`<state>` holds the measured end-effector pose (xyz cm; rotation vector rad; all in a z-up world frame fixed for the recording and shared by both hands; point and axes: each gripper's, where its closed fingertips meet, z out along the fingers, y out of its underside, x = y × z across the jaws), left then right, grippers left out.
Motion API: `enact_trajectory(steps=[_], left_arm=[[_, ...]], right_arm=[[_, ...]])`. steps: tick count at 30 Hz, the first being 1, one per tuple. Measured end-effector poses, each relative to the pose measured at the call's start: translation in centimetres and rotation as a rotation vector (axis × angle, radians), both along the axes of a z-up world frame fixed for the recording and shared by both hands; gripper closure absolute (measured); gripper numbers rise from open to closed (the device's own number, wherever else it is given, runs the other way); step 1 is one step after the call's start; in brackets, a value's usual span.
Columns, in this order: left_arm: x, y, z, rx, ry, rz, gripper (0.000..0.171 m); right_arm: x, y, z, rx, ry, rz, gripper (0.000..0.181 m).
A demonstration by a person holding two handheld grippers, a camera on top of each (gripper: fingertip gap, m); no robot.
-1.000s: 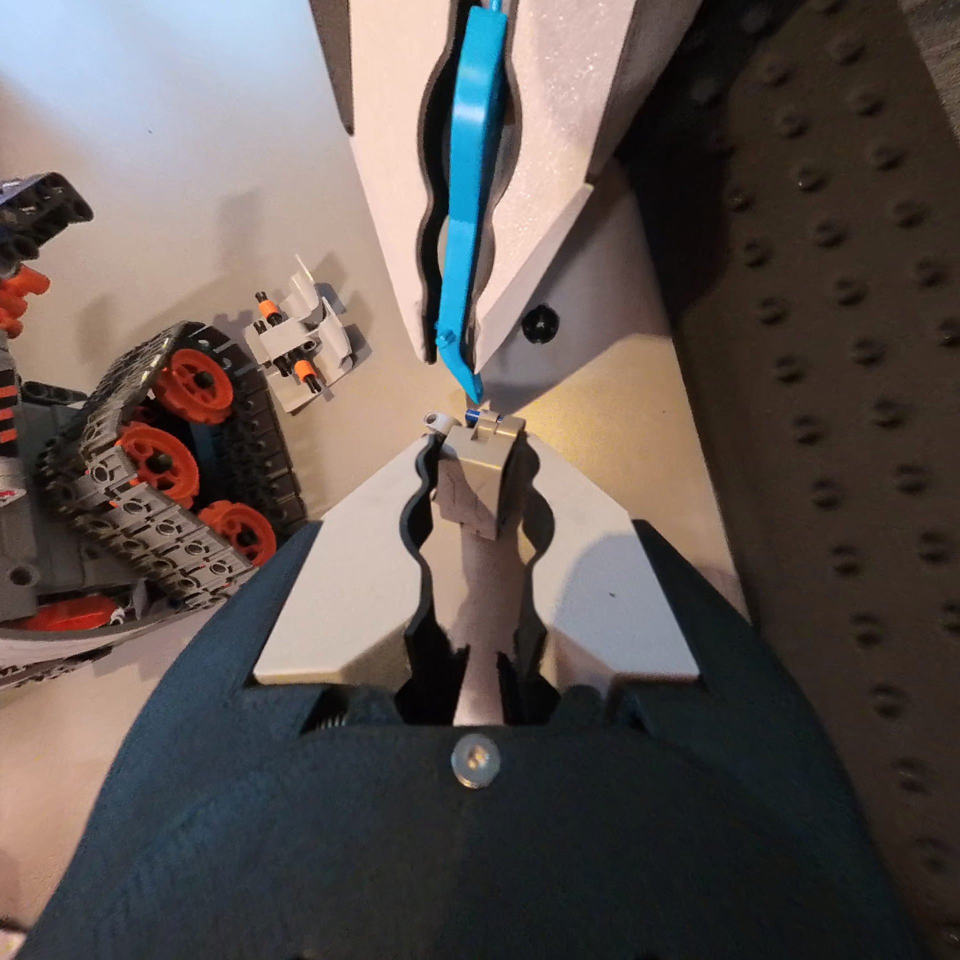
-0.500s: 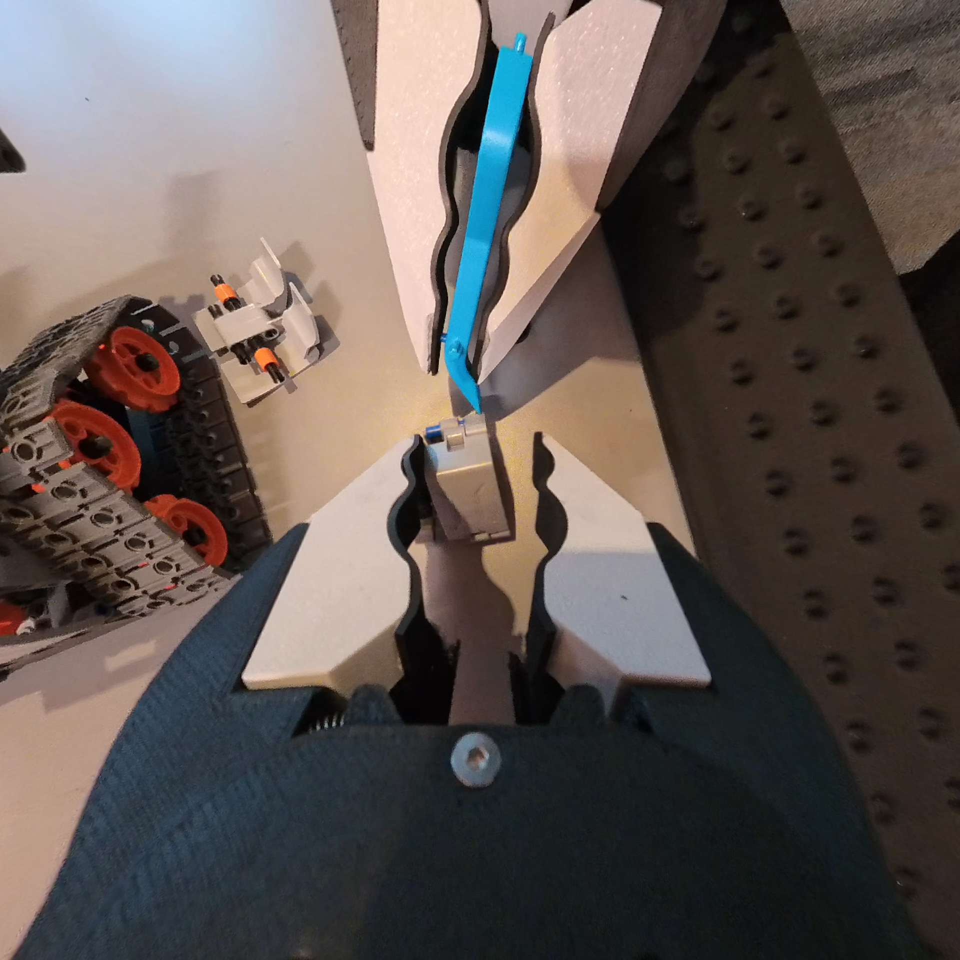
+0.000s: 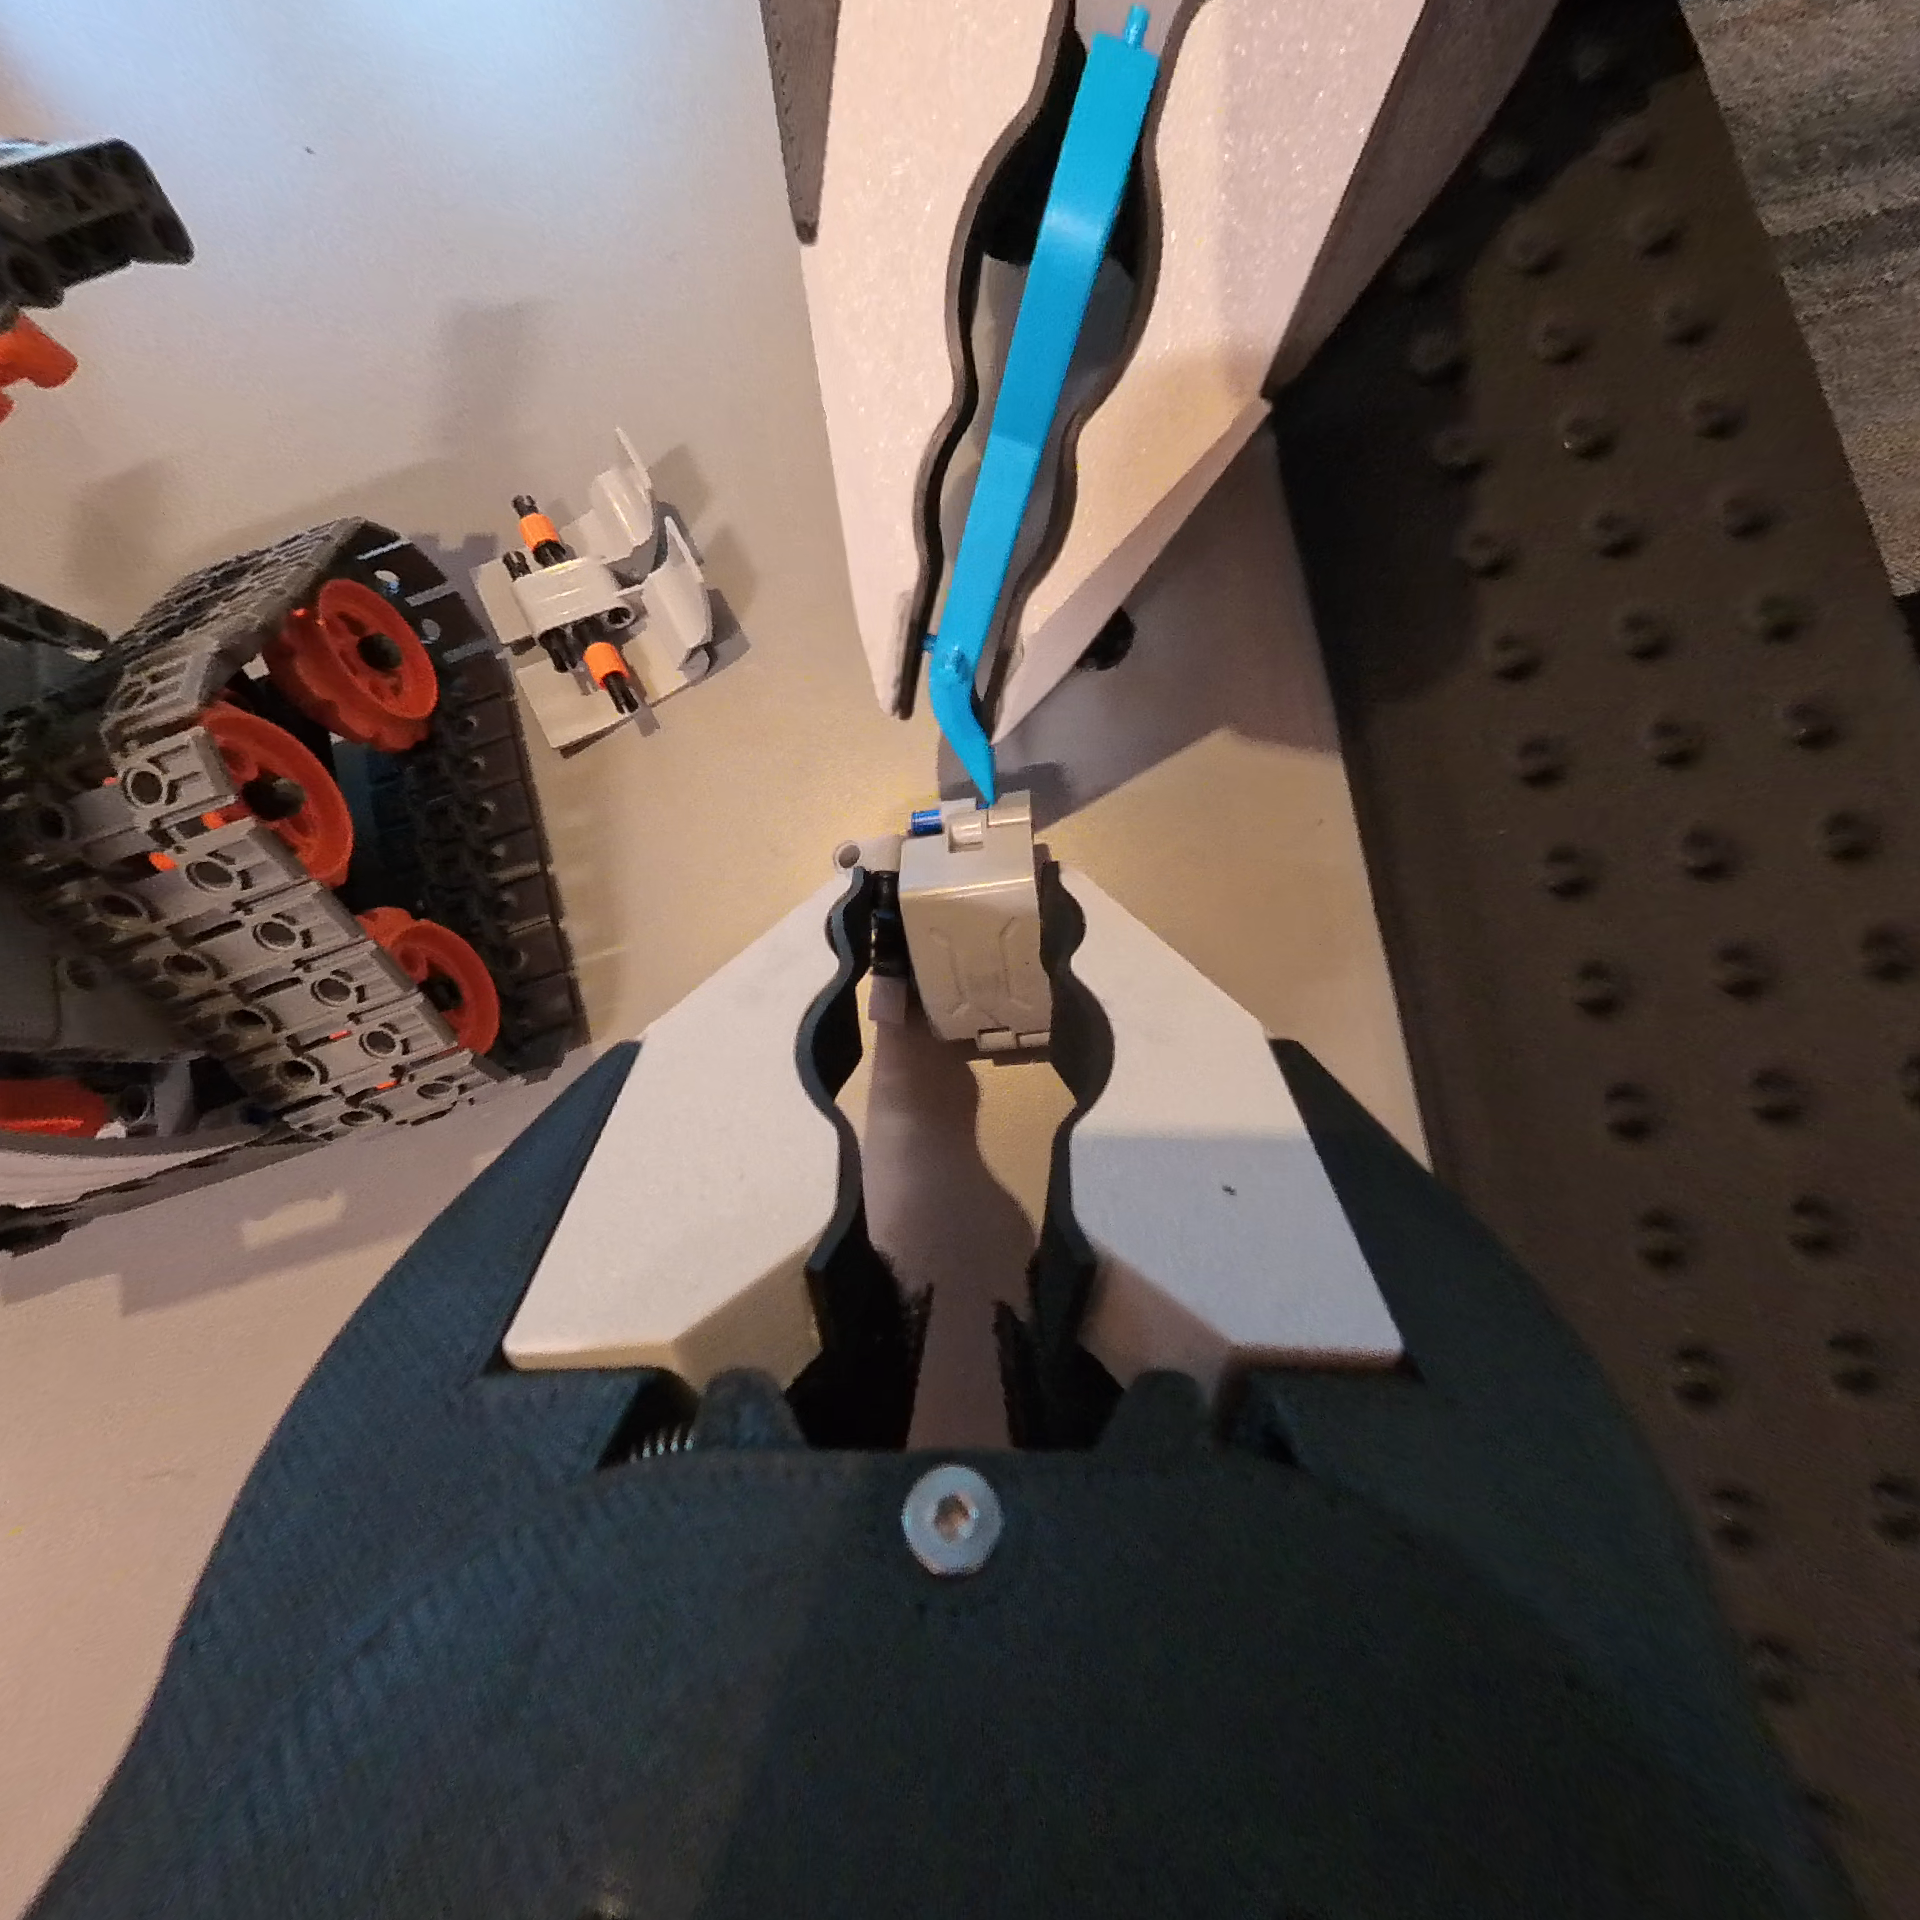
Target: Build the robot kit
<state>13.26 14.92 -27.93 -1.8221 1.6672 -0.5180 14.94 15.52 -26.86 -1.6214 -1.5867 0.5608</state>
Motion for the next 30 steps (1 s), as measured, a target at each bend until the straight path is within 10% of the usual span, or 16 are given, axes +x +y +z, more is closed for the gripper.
enact_trajectory(steps=[30], left_arm=[[0.15, -0.1, 0.31, 0.141, -0.182, 0.036, 0.149]], right_arm=[[-0.76, -0.21, -0.27, 0.04, 0.013, 0.053, 0.171]])
